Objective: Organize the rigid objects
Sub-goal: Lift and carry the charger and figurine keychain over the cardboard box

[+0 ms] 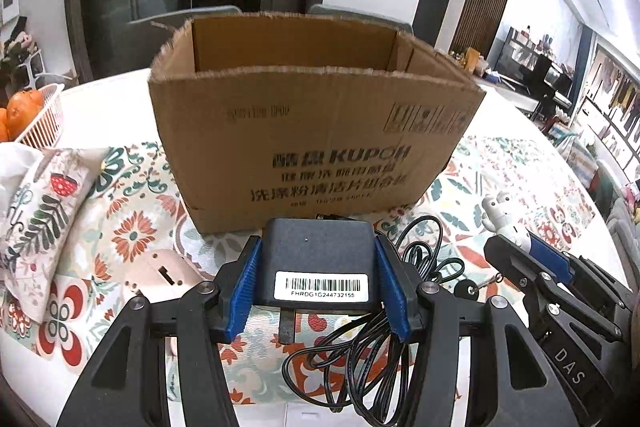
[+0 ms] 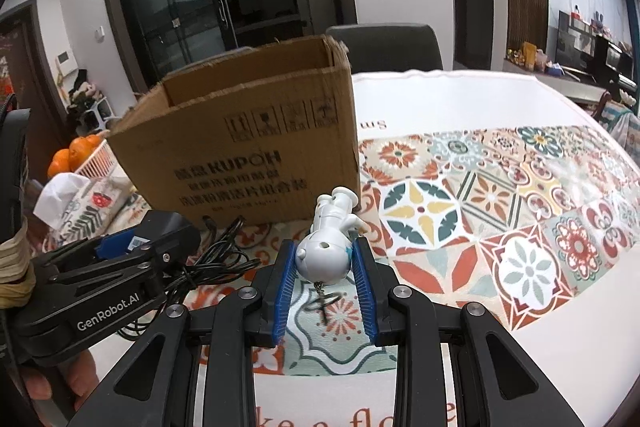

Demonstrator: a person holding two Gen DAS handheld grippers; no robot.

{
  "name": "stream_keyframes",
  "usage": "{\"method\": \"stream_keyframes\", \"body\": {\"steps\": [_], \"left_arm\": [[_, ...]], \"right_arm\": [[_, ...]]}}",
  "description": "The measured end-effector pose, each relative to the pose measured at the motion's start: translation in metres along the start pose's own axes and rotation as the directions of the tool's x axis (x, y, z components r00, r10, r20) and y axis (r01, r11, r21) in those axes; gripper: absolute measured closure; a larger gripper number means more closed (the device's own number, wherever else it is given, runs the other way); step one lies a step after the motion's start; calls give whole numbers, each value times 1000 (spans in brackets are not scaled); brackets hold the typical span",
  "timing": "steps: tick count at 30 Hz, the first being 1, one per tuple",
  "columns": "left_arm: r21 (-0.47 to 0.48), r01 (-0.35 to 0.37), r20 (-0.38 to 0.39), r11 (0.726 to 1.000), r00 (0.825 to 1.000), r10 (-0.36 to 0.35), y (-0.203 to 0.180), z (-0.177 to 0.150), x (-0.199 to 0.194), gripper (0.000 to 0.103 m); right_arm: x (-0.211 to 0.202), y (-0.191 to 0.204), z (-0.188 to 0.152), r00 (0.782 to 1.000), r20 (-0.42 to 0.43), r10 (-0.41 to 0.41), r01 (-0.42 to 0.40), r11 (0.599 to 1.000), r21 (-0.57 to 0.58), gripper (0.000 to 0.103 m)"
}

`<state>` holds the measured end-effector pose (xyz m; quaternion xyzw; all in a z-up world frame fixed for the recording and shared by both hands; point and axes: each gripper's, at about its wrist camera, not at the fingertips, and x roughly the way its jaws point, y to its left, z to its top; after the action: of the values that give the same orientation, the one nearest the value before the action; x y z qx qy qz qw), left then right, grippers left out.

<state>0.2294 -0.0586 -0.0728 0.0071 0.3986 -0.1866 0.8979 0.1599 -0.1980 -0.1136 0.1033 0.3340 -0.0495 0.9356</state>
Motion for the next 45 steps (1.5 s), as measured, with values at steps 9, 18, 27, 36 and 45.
{"method": "stream_keyframes", "body": {"steps": [9,18,27,36,45], "left_arm": [[2,-5,70,1000,998,5,-5,17,-25,49],[0,-14,126,1000,992,13,-3,29,-46,49],[2,-19,167,1000,986,18,0,48,-60,49],[16,-37,208,999,978,32,0,72,-70,49],[16,-43,225,999,974,38,4,99,-68,49]], "right_arm": [[-28,9,14,997,73,19,-17,1000,-23,74],[-50,22,28,990,133,43,-37,998,-52,74],[-58,31,48,982,178,67,-55,996,-76,74],[-60,41,70,973,212,92,-72,992,-99,74],[-53,49,96,966,223,129,-102,986,-129,74]]}}
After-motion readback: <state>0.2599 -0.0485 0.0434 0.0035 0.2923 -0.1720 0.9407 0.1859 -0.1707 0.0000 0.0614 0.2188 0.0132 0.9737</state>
